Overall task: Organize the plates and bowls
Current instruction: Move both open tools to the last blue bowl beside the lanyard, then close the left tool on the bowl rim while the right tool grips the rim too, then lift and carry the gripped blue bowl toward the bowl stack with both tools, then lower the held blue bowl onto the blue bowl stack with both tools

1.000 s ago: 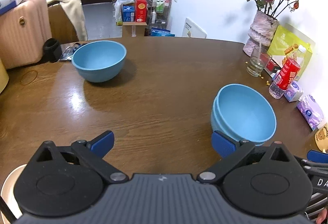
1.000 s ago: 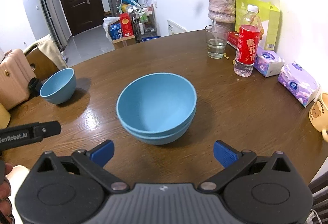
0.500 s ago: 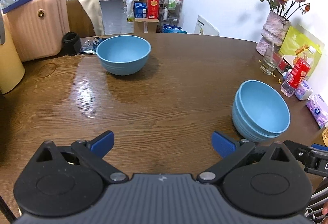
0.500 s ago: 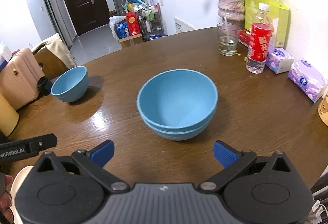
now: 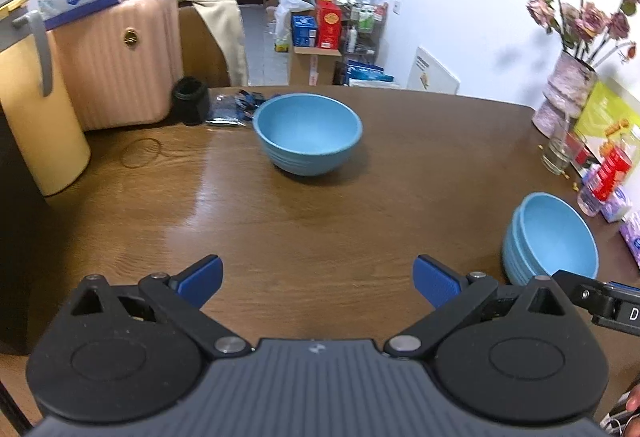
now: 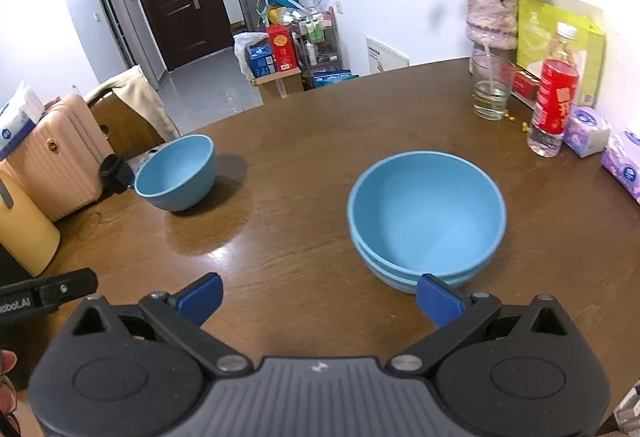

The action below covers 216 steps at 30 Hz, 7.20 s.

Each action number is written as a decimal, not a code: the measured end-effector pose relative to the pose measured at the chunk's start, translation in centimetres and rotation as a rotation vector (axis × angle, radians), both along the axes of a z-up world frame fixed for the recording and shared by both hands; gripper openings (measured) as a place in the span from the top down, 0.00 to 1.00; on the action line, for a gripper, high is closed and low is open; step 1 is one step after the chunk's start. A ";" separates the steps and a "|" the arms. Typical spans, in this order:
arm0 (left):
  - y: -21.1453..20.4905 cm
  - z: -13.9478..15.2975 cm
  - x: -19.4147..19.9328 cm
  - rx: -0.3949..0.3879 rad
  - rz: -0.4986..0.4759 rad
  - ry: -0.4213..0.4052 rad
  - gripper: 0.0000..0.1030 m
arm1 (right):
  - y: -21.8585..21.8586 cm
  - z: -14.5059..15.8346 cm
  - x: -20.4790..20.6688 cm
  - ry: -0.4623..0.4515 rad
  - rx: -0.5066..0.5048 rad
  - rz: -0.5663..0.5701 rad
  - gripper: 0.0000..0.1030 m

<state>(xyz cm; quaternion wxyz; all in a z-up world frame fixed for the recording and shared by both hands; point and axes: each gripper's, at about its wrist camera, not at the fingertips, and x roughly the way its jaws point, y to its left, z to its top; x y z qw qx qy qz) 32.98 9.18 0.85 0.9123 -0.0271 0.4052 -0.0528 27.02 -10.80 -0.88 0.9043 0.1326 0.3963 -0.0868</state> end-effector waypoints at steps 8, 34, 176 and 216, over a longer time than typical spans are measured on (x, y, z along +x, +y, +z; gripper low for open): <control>3.5 1.1 2.6 -0.002 0.030 -0.016 0.00 | 2.4 0.3 2.9 0.000 0.006 0.002 0.00; 9.1 3.5 15.5 -0.057 0.068 -0.007 0.00 | 10.2 3.1 15.8 0.040 -0.007 -0.044 0.00; -1.7 0.1 13.1 -0.183 0.056 0.144 0.86 | 4.1 1.0 15.2 0.113 0.091 -0.035 0.92; -16.5 1.7 8.6 -0.155 -0.098 0.110 0.86 | -8.9 2.8 6.7 0.054 0.081 -0.159 0.92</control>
